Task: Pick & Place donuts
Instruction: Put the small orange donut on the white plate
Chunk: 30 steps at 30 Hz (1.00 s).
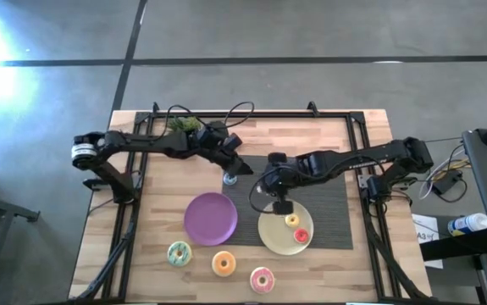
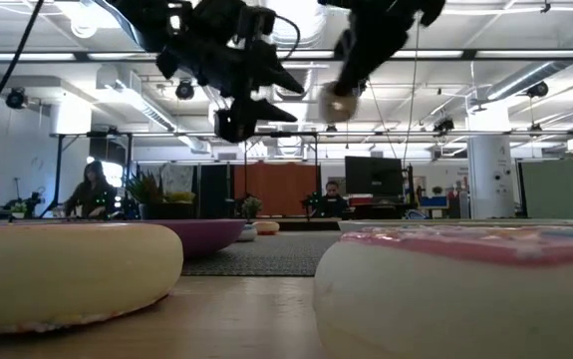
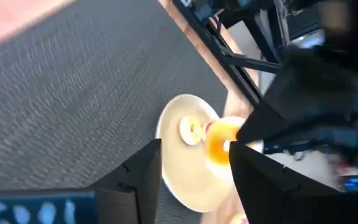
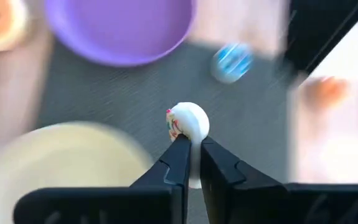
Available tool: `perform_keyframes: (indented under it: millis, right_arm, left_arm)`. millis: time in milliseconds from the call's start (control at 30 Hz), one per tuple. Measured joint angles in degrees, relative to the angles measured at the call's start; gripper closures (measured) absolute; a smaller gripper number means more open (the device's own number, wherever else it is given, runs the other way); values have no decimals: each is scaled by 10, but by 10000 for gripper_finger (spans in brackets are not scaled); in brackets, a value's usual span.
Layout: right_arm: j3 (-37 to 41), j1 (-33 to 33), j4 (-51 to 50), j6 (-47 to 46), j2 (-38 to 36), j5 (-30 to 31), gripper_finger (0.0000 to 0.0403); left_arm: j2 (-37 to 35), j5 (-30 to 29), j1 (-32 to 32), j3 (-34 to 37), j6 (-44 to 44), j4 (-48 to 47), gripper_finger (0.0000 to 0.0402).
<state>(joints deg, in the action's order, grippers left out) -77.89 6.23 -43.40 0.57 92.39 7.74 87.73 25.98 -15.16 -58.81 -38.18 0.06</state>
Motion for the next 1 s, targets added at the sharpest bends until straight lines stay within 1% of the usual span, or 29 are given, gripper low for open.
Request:
perform_keyframes:
  millis: [67, 133, 200, 233, 333, 433, 533, 733, 867, 1000]
  right_arm:
    - [4, -6, -38, -70, -1, -62, 385]
    - [20, -13, -62, -141, -1, -136, 385]
    - [45, -17, -50, -201, 0, -198, 385]
    - [57, -17, -39, -228, 1, -212, 385]
    - [90, -16, -15, -290, 14, -221, 385]
    - [117, -20, 9, -320, 38, -238, 385]
    - [134, -21, 29, -334, 59, -256, 385]
    - [146, -20, 58, -339, 84, -265, 381]
    - [145, -20, 72, -336, 86, -258, 359]
    - [144, -20, 81, -336, 83, -246, 325]
  left_arm:
    - [-20, -29, 9, 0, 40, -23, 237]
    - [-40, -68, 22, 0, 76, -49, 237]
    - [-58, -113, 41, 0, 109, -73, 237]
    - [-66, -132, 51, 0, 121, -82, 237]
    - [-83, -168, 79, 0, 137, -94, 237]
    - [-91, -186, 105, 0, 137, -104, 237]
    - [-95, -217, 130, 0, 134, -124, 237]
    - [-97, -286, 170, 1, 122, -181, 237]
    - [-99, -307, 186, 1, 109, -201, 237]
    - [-100, -320, 191, 1, 101, -204, 237]
